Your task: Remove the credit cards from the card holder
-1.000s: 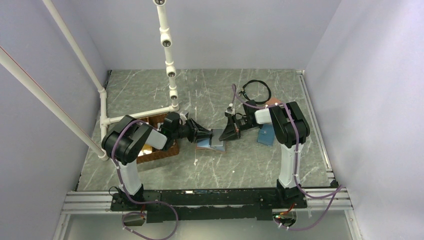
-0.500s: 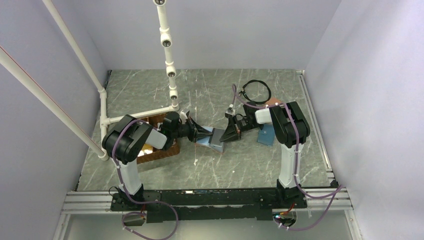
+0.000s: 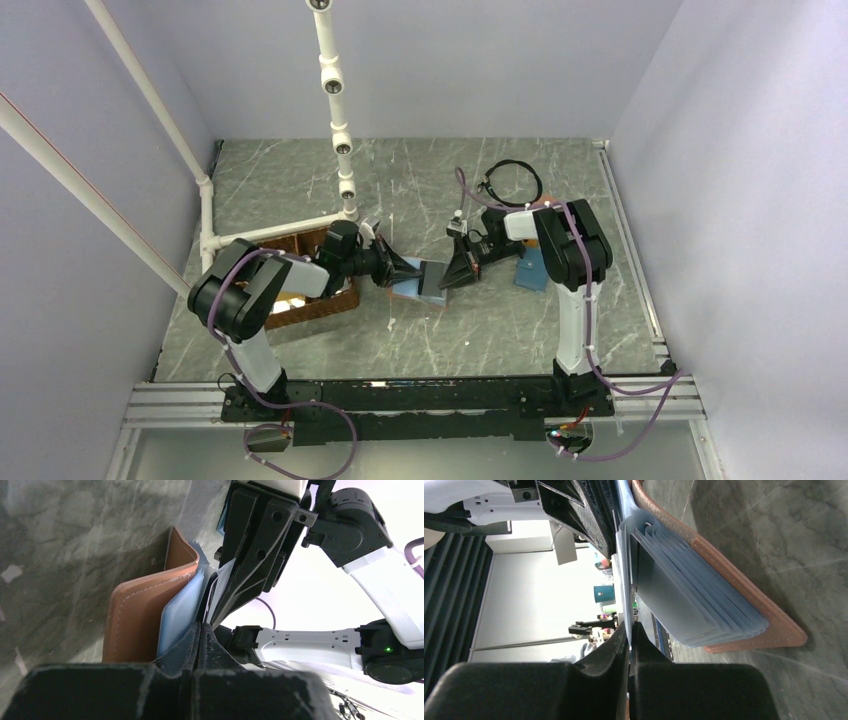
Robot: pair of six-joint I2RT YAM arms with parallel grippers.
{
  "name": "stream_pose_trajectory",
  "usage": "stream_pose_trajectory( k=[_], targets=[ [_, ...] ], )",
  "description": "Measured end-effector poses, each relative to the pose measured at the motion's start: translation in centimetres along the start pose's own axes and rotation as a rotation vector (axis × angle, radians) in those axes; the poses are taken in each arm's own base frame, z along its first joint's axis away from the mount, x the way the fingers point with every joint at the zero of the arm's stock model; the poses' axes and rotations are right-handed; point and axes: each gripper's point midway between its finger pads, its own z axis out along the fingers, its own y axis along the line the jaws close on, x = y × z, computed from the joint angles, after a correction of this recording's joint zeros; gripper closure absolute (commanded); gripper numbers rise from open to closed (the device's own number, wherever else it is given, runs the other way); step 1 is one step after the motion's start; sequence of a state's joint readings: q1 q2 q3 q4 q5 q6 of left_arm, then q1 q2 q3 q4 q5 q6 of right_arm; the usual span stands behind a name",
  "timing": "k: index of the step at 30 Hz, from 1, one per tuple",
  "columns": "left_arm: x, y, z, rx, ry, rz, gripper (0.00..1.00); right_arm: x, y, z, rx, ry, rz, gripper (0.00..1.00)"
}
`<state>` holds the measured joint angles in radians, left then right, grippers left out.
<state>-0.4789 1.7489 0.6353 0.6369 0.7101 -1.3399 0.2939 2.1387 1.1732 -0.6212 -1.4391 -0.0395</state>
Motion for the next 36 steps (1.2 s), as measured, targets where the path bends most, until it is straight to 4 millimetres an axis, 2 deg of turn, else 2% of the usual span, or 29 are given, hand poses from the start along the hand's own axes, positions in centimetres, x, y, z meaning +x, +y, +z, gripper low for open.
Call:
stream_pose_trajectory(
  k=[6, 15, 21, 27, 33, 36],
  targets=[
    [0.3, 0.9, -0.7, -0.026, 0.000, -0.004, 1.00, 0.4, -0.7, 0.1, 0.002, 0.011, 0.006, 0.96],
    [0.0, 1.2, -2.0, -0.043, -0.017, 0.005, 1.00, 0.7, -1.9, -0.1, 0.054, 0.027, -0.013, 0.97],
    [0.6, 1.4, -2.7, -0.090, -0.003, 0.018, 1.00, 1.1, -3.1, -0.4, 0.128, 0.049, -0.046, 0.97],
    [0.6, 0.7, -3.3, -0.137, 0.003, 0.054, 1.00, 1.2, -3.8, -0.7, 0.175, 0.066, -0.067, 0.96],
    [1.0, 0.9, -3.8, -0.173, 0.017, 0.060, 1.00, 1.2, -3.6, -0.9, 0.191, 0.079, -0.075, 0.69],
    [1.1, -0.1, -4.5, -0.197, 0.018, 0.093, 1.00, 1.3, -3.1, -1.1, 0.199, 0.084, -0.098, 0.64]
  ],
)
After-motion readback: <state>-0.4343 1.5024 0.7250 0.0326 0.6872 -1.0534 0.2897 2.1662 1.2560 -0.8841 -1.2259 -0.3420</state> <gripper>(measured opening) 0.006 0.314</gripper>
